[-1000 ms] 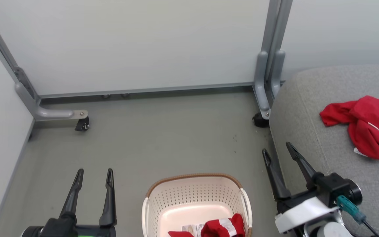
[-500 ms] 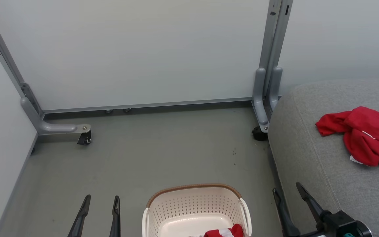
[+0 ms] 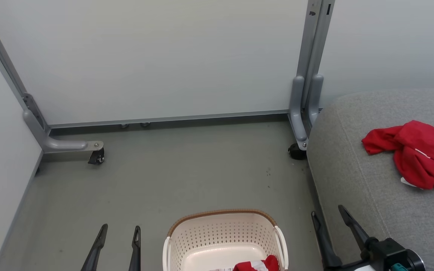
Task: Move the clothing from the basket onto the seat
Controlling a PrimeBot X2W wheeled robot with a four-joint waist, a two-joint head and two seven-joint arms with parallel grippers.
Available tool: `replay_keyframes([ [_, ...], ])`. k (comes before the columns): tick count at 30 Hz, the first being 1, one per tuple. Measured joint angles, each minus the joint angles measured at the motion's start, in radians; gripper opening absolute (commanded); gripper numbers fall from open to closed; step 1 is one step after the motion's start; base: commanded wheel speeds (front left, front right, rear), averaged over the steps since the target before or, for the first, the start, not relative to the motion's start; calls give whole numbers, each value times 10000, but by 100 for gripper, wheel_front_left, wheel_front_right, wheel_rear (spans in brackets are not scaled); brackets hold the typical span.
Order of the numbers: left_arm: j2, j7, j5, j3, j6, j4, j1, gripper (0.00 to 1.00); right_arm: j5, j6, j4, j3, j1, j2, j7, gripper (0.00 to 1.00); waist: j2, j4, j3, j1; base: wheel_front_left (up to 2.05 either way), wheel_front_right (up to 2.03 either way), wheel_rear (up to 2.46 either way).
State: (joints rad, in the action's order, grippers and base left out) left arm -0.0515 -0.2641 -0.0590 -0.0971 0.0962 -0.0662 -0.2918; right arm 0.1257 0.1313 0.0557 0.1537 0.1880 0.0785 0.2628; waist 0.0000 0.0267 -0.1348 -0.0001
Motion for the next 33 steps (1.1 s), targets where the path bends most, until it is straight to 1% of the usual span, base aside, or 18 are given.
replay_keyframes([
  [9,4,0,10,100,82,79,21,100,-4,0,36,163,0,-61,0,100,0,4,76,0,0,0,0],
  [33,10,0,75,128,180,307,124,100,-138,2,67,61,-13,-251,0,100,0,117,521,0,0,0,0],
])
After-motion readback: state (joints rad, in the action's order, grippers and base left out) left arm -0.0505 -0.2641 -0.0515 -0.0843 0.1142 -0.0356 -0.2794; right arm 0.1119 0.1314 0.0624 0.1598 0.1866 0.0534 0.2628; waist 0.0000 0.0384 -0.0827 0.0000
